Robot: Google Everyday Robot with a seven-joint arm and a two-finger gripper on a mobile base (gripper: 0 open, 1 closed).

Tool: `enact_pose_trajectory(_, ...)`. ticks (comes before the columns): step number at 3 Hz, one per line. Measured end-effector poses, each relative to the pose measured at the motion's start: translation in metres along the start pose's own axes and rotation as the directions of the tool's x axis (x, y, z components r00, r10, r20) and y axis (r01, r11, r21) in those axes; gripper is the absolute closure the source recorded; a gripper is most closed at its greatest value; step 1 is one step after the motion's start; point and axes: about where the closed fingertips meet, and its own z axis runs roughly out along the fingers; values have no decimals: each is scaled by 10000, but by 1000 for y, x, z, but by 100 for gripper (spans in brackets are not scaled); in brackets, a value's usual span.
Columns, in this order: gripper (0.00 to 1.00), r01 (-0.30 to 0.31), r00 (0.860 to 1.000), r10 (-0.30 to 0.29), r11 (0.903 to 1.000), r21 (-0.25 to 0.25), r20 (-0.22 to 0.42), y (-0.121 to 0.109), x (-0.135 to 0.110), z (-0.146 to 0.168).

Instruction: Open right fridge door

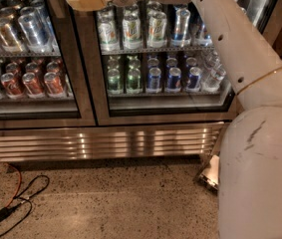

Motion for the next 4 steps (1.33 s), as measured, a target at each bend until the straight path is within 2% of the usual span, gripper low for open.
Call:
enact_pose_trajectory(1,59,-141,9999,141,9999,-89,6,-1,4,-1)
enact_pose_trajectory(3,99,-142,9999,142,9999,-89,6,-6,5,-4)
enact_pose_trajectory(4,100,-143,9999,143,9999,-90,7,-9,6,-5)
